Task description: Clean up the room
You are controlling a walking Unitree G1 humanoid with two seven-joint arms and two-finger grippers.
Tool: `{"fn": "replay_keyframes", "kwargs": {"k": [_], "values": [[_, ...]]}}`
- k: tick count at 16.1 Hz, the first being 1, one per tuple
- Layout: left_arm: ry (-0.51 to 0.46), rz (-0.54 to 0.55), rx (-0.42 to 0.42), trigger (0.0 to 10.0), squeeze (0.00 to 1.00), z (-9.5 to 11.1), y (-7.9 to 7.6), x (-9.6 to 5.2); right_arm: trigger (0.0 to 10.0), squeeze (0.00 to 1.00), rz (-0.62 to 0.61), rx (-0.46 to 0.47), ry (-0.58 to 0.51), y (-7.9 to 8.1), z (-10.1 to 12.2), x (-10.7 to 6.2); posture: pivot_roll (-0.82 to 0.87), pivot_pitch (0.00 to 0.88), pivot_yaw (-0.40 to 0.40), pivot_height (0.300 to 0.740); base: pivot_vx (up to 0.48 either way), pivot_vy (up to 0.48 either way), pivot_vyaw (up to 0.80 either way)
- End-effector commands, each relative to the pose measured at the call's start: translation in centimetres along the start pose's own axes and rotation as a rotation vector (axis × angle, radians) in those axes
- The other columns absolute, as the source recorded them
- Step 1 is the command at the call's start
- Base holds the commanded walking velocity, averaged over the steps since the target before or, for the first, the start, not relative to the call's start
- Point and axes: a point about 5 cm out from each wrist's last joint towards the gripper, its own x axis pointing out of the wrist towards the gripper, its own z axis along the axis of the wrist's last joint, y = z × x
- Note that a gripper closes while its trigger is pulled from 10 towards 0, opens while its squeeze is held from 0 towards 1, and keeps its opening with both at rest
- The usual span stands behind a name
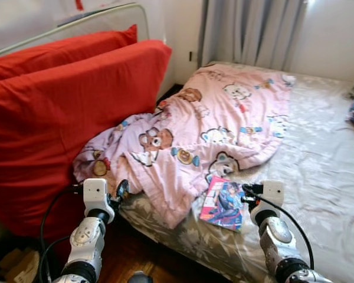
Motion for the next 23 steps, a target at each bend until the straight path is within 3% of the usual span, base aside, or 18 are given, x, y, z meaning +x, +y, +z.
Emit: {"fn": "replay_keyframes", "kwargs": {"k": [1,13,15,23], "values": [[0.005,0.006,-0.005,10.0,0.0,0.08,0.04,0.11,10.0,0.0,-0.01,0.007,0.021,-0.15,-0.47,-0.17,0.04,0.0,0.021,0.634,0.0,0.0,0.0],[0.011,0.001,-0.007,10.0,0.0,0.12,-0.03,0.17,10.0,0.0,0.022,-0.032,0.036,0.23,-0.34,0.03,0.04,0.0,0.024,0.634,0.0,0.0,0.0],[0.012,0.003,-0.006,10.0,0.0,0.14,0.0,0.16,10.0,0.0,0.04,-0.039,0.024,0.61,-0.29,0.04,0.04,0.0,0.024,0.634,0.0,0.0,0.8],[0.01,0.002,-0.013,10.0,0.0,0.18,-0.09,0.18,10.0,0.0,0.022,-0.017,0.043,0.49,-0.59,-0.04,0.04,0.0,0.022,0.634,0.0,0.0,0.0]]}}
